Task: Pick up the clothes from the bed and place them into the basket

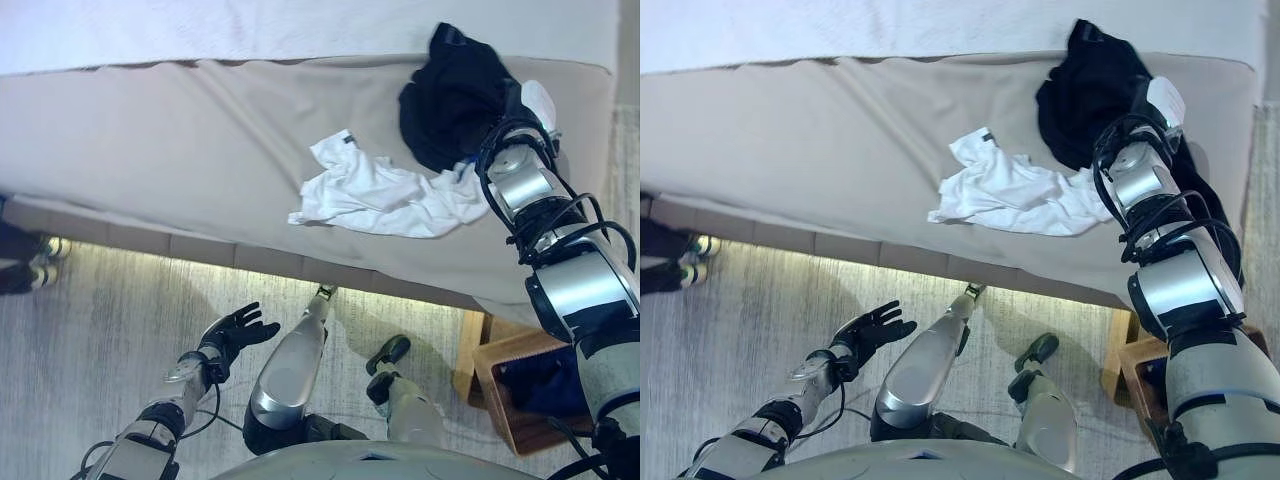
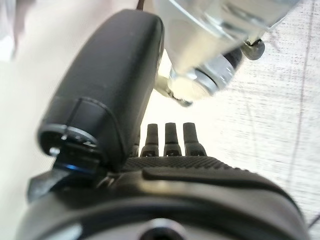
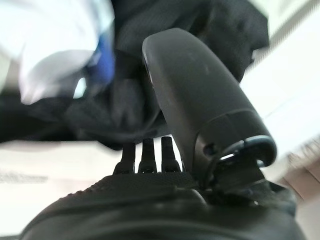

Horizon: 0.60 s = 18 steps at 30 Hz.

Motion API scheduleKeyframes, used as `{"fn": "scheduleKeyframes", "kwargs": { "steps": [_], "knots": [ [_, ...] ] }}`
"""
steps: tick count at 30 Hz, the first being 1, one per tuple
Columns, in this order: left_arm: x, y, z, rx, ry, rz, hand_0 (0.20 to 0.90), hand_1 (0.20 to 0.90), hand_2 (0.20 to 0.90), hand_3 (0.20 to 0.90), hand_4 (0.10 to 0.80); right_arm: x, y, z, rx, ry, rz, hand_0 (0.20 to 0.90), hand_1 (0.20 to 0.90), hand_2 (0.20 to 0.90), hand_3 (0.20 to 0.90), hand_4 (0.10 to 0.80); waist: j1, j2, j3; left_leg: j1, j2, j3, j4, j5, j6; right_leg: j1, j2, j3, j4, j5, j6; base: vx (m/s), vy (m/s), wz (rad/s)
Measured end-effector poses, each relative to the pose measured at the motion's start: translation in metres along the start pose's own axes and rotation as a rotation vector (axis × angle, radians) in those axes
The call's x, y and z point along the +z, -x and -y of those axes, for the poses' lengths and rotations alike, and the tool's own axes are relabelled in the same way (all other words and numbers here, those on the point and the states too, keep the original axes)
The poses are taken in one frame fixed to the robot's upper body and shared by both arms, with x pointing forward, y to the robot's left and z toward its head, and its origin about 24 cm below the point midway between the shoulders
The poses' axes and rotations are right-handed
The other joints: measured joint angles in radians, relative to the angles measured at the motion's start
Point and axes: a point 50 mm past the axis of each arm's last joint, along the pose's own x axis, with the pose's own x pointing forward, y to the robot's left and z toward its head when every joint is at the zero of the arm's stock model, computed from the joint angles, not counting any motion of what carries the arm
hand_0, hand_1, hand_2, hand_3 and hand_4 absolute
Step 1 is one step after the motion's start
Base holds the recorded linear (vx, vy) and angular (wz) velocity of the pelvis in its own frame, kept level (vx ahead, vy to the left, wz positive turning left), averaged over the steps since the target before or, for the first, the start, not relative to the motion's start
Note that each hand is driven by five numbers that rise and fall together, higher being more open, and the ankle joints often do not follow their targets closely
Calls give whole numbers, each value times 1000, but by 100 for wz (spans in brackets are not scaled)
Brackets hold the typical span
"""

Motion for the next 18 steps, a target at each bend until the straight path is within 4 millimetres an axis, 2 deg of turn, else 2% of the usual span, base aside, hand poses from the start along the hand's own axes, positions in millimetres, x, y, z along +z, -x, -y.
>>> {"fn": "scheduleKeyframes", "kwargs": {
  "steps": [3, 5, 9, 10, 12, 15, 18],
  "knots": [
    [-1, 0, 1, -14, 1, 2, 900, 900, 900, 900, 800, -5, -2, 2, -7, 8, -69, 900, 900, 900, 900, 800, 26, -1, 2, -44, -7, -16, 30, -1, -1, -31, -9, -21, 29, -6, 8, -9, 56, 16],
    [-1, 1, 1, -25, 9, 11, 900, 900, 900, 900, 800, -6, -3, 6, -11, 14, -113, 900, 900, 900, 900, 800, 34, -4, 4, -72, -9, -25, 50, -10, -12, -59, -14, -25, 58, -14, 8, 3, 23, 13],
    [4, 1, 4, -48, 12, 50, 900, 900, 900, 900, 800, -9, -5, 14, 15, 35, -202, 900, 900, 900, 900, 800, 48, -10, 9, -122, -11, -38, 78, -16, -10, -116, -29, -32, 128, -42, 5, -3, -52, 7],
    [7, 1, 5, -54, 15, 71, 900, 900, 900, 900, 800, -10, -6, 19, 21, 35, -220, 300, 300, 300, 200, 100, 48, -10, 9, -148, -11, -51, 90, -19, -9, -133, -28, -44, 141, -49, 7, 14, -115, 32],
    [20, 0, 11, -81, 8, 135, 900, 900, 900, 900, 800, -7, -9, 33, -26, 19, -218, 300, 300, 300, 200, 100, 49, -12, 9, -223, -7, -79, 111, -19, -9, -197, -26, -73, 174, -63, 4, -6, -93, 35],
    [21, 1, 12, -83, 5, 143, 900, 900, 900, 900, 800, 6, -9, 38, -128, -52, -143, 300, 300, 300, 200, 100, 49, -14, 11, -270, -4, -82, 137, -19, -9, -239, -28, -76, 202, -68, -1, -25, -52, 5],
    [13, 4, 6, -63, 8, 124, 900, 900, 900, 900, 800, 44, -2, 40, -235, -181, 45, 300, 300, 300, 200, 100, 39, -28, 18, -267, 7, -54, 142, -18, -9, -246, -24, -57, 201, -67, -1, -11, -62, -27]
  ]
}}
